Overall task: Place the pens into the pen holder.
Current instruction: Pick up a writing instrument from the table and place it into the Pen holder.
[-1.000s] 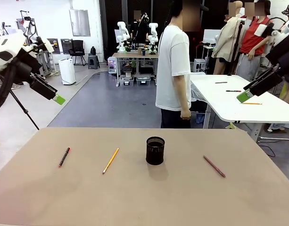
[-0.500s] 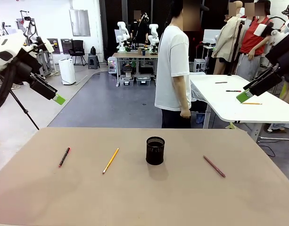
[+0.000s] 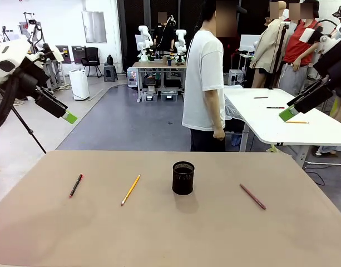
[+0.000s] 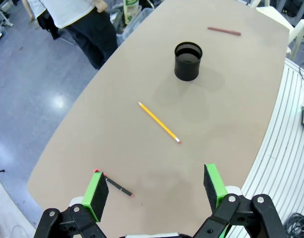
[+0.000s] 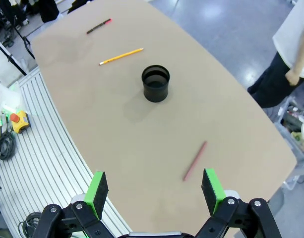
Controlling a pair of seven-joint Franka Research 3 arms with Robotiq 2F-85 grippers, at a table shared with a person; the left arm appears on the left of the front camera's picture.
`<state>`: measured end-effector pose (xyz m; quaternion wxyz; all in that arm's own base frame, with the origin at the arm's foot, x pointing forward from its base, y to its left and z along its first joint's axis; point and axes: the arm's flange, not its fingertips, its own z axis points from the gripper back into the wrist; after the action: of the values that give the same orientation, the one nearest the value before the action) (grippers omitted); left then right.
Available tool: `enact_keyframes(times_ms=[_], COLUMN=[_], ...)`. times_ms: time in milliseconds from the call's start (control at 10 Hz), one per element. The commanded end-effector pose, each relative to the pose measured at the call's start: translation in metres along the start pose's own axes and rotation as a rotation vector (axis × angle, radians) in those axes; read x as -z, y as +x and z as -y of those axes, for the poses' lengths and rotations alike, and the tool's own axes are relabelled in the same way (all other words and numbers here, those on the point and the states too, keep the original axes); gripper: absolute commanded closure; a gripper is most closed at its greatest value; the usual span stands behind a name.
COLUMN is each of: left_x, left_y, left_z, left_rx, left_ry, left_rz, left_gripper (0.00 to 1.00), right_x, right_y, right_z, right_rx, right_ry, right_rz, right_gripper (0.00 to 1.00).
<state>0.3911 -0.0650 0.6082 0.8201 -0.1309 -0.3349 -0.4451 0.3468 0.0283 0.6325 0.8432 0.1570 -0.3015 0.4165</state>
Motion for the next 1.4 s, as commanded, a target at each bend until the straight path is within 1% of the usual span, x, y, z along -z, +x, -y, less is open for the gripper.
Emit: enact_keyframes(times_ms=[0,800,1000,1100,1200,1300], left_x=[-0.001,0.000,0.025,0.030,0.040,0.049], left_y=[-0.001,0.000,0.014,0.017,0.015,0.009], left_z=[-0.001,0.000,0.014,0.015,0.008,0.002], left_rx=[-0.002,0.000,-0.033,-0.104,-0.159,-0.235], left_ry=[-0.002,0.000,-0.012,0.034,0.130,0.175], left_rz=[0.003,0.000,-0.132,-0.187,-0.241,-0.286], left_gripper=[0.00,0.00,0.00,0.00,0.00,0.00], right_x=[-0.001,-0.001,-0.001,-0.001,-0.001,-0.001], right_y=[0.000,0.000,0.000,0.000,0.000,0.000], right_z=[-0.001,-0.001,-0.001,-0.001,-0.001,-0.001], right_rx=[0.000,0.000,0.000,0.000,0.000,0.000], right_ry=[0.010,0.010,0.010,0.010,0.010,0.010], right_rz=[0.011,0.011,0.011,0.011,0.011,0.011], right_gripper=[0.00,0.00,0.00,0.00,0.00,0.00])
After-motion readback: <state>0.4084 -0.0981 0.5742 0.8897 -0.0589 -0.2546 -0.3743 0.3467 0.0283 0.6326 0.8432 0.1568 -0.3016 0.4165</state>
